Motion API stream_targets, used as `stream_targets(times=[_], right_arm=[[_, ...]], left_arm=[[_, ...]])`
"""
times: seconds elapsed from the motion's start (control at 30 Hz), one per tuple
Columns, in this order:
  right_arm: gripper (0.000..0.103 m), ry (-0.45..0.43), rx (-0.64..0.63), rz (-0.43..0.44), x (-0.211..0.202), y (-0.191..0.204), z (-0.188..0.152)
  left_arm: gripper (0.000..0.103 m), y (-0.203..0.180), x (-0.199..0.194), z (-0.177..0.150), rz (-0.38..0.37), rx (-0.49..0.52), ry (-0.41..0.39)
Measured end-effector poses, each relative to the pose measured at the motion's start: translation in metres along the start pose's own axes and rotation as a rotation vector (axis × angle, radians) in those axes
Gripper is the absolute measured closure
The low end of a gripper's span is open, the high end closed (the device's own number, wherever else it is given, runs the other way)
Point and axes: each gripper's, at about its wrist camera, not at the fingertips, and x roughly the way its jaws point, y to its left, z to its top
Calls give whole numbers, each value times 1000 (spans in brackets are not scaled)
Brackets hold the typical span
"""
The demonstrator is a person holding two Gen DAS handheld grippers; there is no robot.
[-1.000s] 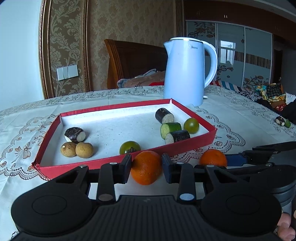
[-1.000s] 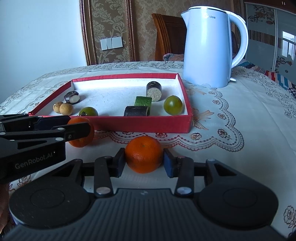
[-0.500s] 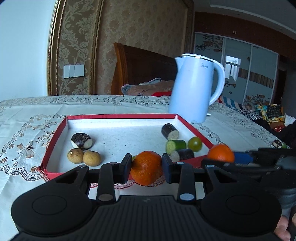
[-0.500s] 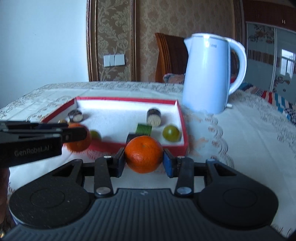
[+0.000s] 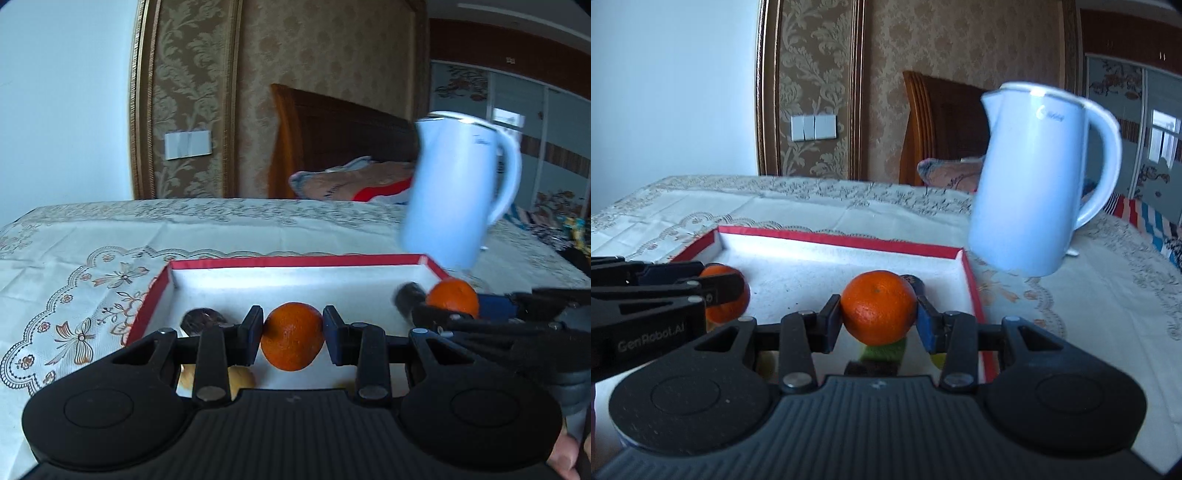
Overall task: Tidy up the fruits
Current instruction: 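Carry both held oranges over the red tray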
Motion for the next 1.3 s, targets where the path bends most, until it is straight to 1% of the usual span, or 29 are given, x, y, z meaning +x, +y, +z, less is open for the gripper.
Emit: stream_targets(times=[0.13, 0.2, 0.4, 0.5, 0.63, 0.77, 0.87, 1.0, 1.03, 1.13, 1.23, 1.27, 1.3], right_arm=[[63, 37, 24, -10, 29, -1, 1], [63, 51, 39, -5, 39, -2, 3], [63, 33, 17, -23, 54, 3, 8], [63, 19, 11, -10, 58, 7, 11], [63, 3, -16, -16, 62, 14, 15], [63, 30, -25, -7, 70, 19, 14], [63, 58, -6, -2, 75, 17, 13], [63, 120, 13, -8, 88, 14, 8], [63, 123, 32, -1, 88, 11, 8], [63, 130, 41, -23, 88, 8, 7], [63, 127, 63, -20, 87, 5, 5], [60, 126, 68, -17, 86, 4, 4], [55, 128, 68, -12, 85, 4, 4]], left_arm=[[69, 6, 20, 4, 40, -12, 21], [69, 9, 28, 5, 47, -17, 27], [69, 10, 42, 4, 78, -11, 36], [69, 13, 46, 4, 93, -17, 40], [69, 13, 48, 4, 91, -15, 43], [69, 12, 49, 3, 94, -13, 41], [69, 12, 49, 4, 93, -20, 40], [69, 12, 50, 3, 96, -22, 40], [69, 12, 50, 3, 97, -25, 40], [68, 13, 49, 3, 97, -30, 38], [67, 13, 49, 2, 97, -35, 37], [67, 14, 49, 2, 96, -36, 38], [66, 14, 48, 2, 93, -40, 43]])
